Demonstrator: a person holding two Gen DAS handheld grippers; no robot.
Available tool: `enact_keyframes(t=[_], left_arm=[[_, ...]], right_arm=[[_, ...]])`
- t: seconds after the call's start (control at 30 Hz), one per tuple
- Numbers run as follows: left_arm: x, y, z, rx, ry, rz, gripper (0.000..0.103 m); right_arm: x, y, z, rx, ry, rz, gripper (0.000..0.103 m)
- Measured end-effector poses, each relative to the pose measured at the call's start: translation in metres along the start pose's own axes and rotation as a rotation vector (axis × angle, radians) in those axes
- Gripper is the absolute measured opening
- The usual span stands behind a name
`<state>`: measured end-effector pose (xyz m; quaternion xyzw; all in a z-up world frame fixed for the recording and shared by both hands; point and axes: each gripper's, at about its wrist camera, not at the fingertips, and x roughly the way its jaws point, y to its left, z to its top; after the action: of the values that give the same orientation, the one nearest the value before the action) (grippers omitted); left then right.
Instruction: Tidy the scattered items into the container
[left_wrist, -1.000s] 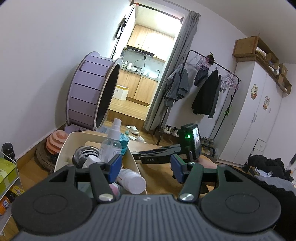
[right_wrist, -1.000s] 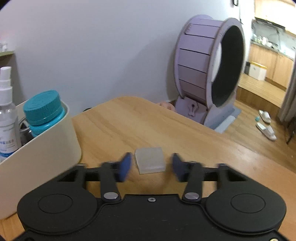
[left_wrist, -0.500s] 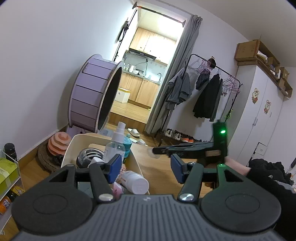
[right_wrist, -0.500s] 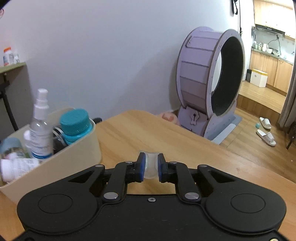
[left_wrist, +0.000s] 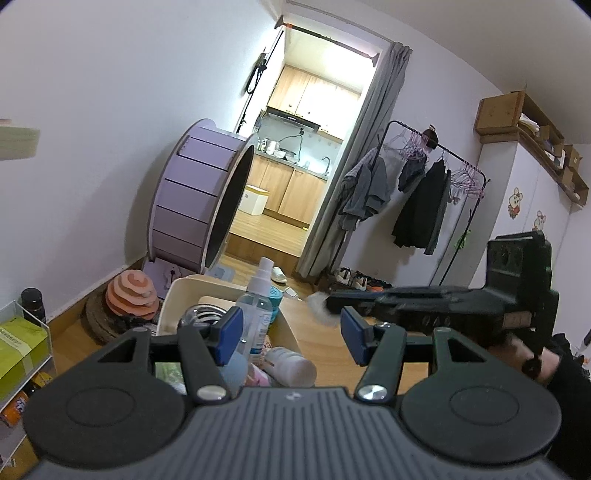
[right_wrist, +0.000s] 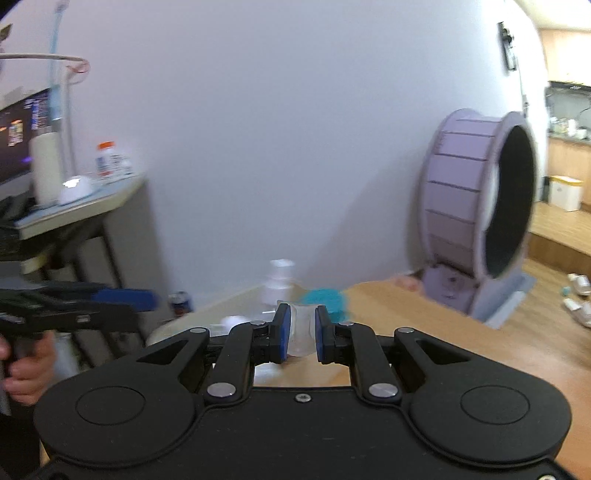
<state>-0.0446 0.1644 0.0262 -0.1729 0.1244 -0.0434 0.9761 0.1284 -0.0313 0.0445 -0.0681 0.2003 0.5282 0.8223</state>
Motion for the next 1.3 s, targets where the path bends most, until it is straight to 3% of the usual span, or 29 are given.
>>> enact_keyframes(t=[0.1, 0.2, 0.27, 0.43, 0.63, 0.8, 0.9, 1.3], left_arm=[[-0.005, 0.002, 0.001, -0.001, -0.009, 0.005, 0.057], [-0.008, 0.005, 0.001, -0.003, -0.004, 0.010, 0.057], [-0.009, 0.007, 0.002, -0.004, -0.001, 0.015, 0.057], [-0.009, 0.009, 0.003, -0.013, 0.000, 0.013, 0.064], [-0.006, 0.000, 0.002, 0.013, 0.008, 0.022, 0.077], [-0.002, -0.010, 0.006, 0.003, 0.051, 0.039, 0.102], [0.001, -0.014, 0.010, 0.002, 0.093, 0.086, 0.103], [-0.001, -0.013, 0.020, 0.021, 0.251, 0.321, 0.103]], right_arm=[[0.017, 0.020, -0.002, -0.014, 0.027, 0.042, 0.015], [0.032, 0.033, -0.002, -0.027, 0.054, 0.031, 0.032], [0.033, 0.038, -0.004, -0.029, 0.063, 0.027, 0.034], [0.017, 0.039, -0.009, -0.003, 0.021, -0.002, 0.068], [0.007, 0.044, -0.006, 0.004, 0.023, -0.019, 0.068], [-0.004, 0.048, -0.009, 0.007, 0.042, -0.050, 0.075], [-0.009, 0.050, -0.010, 0.003, 0.072, -0.085, 0.083], [-0.016, 0.051, 0.000, -0.011, 0.164, -0.139, 0.088]])
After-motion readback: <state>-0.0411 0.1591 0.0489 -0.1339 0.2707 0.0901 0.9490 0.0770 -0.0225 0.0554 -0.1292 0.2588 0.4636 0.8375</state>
